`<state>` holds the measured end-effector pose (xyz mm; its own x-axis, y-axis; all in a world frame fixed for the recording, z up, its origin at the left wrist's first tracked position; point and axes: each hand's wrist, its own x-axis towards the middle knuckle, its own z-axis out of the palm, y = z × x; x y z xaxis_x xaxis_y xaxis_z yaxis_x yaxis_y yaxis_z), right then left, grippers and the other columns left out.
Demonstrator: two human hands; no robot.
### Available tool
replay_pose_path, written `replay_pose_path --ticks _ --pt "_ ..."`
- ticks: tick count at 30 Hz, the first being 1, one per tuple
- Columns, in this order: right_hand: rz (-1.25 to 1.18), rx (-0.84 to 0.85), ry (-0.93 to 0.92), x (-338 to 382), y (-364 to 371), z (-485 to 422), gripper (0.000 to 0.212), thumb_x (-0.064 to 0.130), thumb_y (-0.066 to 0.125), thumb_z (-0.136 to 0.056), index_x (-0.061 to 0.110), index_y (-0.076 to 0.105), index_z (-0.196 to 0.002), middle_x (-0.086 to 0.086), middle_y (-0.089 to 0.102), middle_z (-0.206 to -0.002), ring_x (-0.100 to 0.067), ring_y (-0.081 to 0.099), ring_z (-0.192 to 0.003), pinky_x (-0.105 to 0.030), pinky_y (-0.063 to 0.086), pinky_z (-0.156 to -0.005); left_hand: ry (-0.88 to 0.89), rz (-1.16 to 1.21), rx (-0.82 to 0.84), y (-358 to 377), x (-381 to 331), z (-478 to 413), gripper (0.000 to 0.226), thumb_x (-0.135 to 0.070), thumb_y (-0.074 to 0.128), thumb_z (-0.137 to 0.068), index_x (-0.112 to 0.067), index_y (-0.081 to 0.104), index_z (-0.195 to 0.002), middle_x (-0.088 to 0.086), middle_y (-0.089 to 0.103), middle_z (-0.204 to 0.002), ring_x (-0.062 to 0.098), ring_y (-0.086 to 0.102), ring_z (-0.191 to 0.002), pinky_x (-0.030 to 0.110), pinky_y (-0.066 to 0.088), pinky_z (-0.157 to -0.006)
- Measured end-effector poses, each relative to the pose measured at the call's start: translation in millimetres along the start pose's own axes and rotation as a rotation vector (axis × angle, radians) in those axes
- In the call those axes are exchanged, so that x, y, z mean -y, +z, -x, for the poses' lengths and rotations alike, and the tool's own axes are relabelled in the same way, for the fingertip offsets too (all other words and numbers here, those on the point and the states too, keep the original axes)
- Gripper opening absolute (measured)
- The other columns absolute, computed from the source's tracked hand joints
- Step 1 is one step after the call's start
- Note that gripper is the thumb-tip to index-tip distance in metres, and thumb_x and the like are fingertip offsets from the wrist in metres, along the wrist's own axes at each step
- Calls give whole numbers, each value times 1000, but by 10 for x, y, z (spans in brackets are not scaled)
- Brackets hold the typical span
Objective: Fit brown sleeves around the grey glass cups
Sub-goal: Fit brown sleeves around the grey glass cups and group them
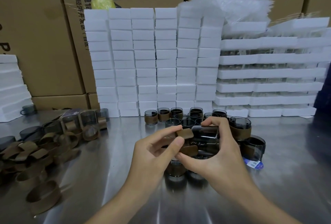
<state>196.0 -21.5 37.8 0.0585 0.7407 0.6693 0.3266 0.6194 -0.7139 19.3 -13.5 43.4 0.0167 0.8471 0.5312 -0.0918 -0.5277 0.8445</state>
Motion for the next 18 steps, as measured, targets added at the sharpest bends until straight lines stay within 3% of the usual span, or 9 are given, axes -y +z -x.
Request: replay_pose_path --ticks 1,3,8,14,18 --pt "-22 -4 -2 5 0 -1 80 48 98 -55 42 54 -121 18 72 -112 -5 73 -104 -13 56 -83 -15 22 -6 6 -21 -6 24 -35 85 -89 -36 85 -113 -5 84 -107 8 78 -101 16 59 -80" --pt "-51 2 -3 5 -4 4 80 44 99 -56 39 55 -122 14 73 -107 -11 76 -98 -22 60 -81 -60 60 -21 13 -50 -15 25 -39 79 -86 -36 86 -110 -4 84 -103 6 79 -95 16 59 -77" --pt "-77 47 -32 -36 35 30 75 32 100 -61 28 59 -123 5 72 -97 -22 74 -86 -41 66 -73 -226 112 -7 47 -53 -12 40 -52 75 -82 -25 87 -108 13 83 -104 32 80 -102 30 62 -77" --pt "-7 56 -63 -126 75 67 80 39 95 -62 34 53 -131 7 68 -114 -23 72 -102 -41 63 -84 -351 131 35 22 -100 -22 39 -53 80 -91 -21 85 -111 15 82 -108 35 81 -98 21 58 -72" --pt "-22 96 -88 -145 111 102 79 39 91 -68 38 51 -136 12 70 -120 -17 72 -108 -21 59 -85 -406 139 130 10 -121 -17 36 -53 73 -97 -27 84 -119 6 83 -116 25 81 -105 23 59 -80"
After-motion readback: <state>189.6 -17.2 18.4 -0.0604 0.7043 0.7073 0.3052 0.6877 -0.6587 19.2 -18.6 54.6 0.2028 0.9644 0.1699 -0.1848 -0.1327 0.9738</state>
